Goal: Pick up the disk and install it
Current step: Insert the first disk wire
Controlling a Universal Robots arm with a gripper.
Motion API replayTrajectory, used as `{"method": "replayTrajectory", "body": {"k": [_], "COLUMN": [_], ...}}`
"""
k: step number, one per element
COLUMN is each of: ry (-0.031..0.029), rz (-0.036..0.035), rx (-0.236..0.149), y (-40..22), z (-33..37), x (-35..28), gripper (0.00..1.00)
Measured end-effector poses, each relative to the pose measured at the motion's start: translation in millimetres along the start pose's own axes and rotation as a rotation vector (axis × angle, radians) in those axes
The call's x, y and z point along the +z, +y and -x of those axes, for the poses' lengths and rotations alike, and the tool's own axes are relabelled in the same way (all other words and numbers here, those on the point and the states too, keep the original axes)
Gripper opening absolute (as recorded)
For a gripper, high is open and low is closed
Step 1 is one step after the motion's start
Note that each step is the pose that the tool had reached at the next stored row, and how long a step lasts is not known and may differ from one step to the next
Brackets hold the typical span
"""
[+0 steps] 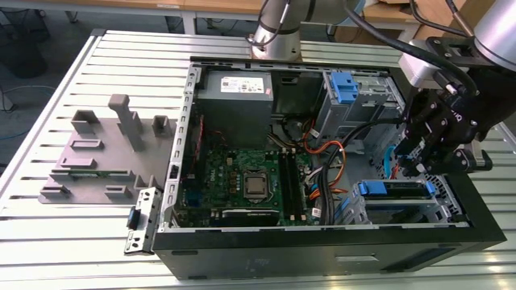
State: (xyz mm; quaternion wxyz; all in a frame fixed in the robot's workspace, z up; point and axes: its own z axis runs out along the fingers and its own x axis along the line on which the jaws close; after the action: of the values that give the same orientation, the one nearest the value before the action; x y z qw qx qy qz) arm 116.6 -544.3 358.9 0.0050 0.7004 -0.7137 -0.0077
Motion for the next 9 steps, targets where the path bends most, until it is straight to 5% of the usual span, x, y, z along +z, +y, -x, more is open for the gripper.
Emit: {"method": "replayTrajectory", "body": {"k": [9], "ry": [0.0006], "rz": [0.0025], "rx": [0.000], "y": [-2.3], "z": [-3.3], "x": [2.3], "gripper": [0.42]}}
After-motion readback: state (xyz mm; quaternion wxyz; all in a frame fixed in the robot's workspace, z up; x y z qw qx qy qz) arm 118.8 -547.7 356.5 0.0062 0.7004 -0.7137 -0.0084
